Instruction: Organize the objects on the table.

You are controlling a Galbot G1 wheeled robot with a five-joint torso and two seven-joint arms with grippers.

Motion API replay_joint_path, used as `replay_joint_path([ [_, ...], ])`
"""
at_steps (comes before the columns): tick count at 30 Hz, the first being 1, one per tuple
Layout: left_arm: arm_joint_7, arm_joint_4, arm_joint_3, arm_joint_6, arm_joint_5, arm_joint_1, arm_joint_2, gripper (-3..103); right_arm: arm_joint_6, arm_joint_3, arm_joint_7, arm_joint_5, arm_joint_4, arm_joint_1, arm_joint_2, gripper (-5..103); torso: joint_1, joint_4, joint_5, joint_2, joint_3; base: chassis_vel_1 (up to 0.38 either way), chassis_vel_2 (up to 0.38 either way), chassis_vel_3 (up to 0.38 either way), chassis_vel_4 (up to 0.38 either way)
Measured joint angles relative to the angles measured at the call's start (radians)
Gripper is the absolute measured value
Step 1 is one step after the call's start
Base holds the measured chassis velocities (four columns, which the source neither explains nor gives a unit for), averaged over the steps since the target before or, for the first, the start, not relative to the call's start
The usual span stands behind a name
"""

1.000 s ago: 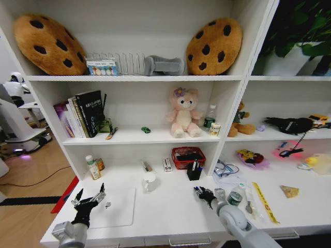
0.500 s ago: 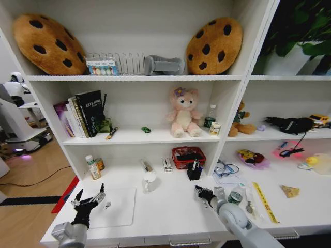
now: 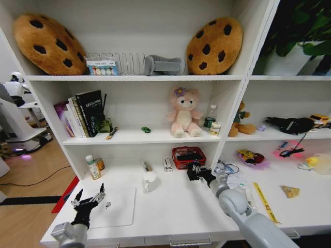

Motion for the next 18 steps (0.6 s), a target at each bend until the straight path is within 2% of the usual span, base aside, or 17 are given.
replay_joint_path([
  [3,0.000,0.000,-0.005,-0.002,0.000,0.003,-0.001,100,0.058,-0.027,-0.003,-0.008,-0.046,0.053,0.025,8,0.000,0.0002,0.0001,0.000,0.000,0.000,0.000,0.000,0.000],
  [18,-0.003,0.000,-0.013,-0.002,-0.001,0.005,-0.004,100,0.075,-0.088,0.003,0.004,-0.255,0.212,0.069,8,0.000,0.0000,0.0000,0.000,0.000,0.000,0.000,0.000,0.000],
])
